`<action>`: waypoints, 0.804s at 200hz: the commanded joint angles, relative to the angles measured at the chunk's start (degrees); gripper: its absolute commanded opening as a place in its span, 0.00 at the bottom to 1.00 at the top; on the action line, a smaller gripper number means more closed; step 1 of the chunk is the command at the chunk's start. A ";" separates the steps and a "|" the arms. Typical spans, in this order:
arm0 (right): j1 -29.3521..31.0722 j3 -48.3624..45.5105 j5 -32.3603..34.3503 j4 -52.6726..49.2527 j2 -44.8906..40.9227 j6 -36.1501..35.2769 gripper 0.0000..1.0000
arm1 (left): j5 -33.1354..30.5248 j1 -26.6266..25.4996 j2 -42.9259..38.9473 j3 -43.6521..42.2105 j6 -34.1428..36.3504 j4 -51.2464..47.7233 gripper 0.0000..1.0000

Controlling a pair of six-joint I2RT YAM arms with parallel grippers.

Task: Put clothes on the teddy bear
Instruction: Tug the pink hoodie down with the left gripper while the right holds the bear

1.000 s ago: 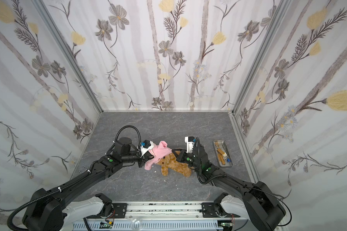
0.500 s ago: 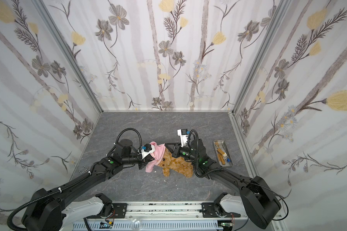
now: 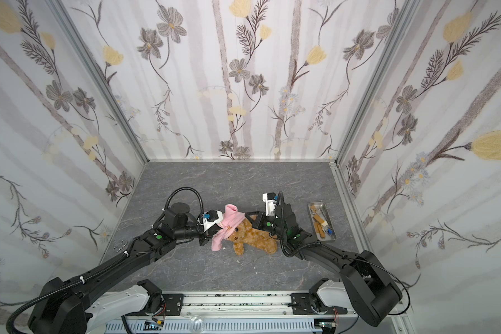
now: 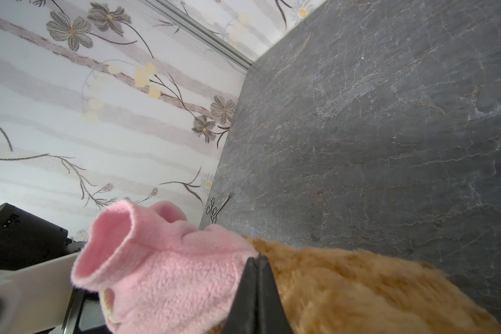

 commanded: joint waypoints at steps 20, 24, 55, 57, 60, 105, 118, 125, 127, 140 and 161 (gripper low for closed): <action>-0.61 -2.40 6.34 -1.51 -1.20 -0.37 0.00 | -3.19 0.81 -1.85 -1.77 -8.94 11.34 0.00; -0.69 -2.57 6.40 -1.74 -1.43 -0.77 0.00 | -4.03 0.93 -1.98 -1.90 -10.00 11.88 0.00; -1.17 -1.72 4.81 1.27 -3.14 -6.03 0.00 | -10.01 1.02 -1.09 -0.95 -17.54 10.49 0.00; -1.18 -1.52 4.38 1.58 -3.11 -6.47 0.00 | -10.47 1.03 -1.00 -0.88 -17.98 10.27 0.00; -1.13 -1.06 3.40 1.85 -3.09 -7.12 0.00 | -11.01 1.00 -0.82 -0.72 -18.61 9.73 0.00; 0.55 3.46 -0.55 -2.51 -5.61 -18.01 0.36 | -12.01 0.98 1.03 -0.85 -31.27 8.47 0.00; 3.07 2.87 3.07 -4.25 -7.82 -22.60 0.39 | -12.51 0.92 1.74 -0.68 -35.84 8.64 0.00; 5.10 2.09 6.02 -4.28 -8.86 -25.22 0.39 | -12.52 0.93 2.21 -0.43 -38.32 8.64 0.00; 5.75 1.76 6.66 -4.15 -9.09 -25.75 0.39 | -12.59 0.92 2.40 -0.29 -38.97 8.64 0.00; 9.34 0.28 8.46 -2.37 -9.73 -28.71 0.39 | -12.72 0.94 3.22 0.28 -44.26 8.64 0.00; 14.17 -2.81 9.67 3.96 -8.69 -28.68 0.33 | -12.14 0.87 4.05 0.90 -51.54 8.82 0.00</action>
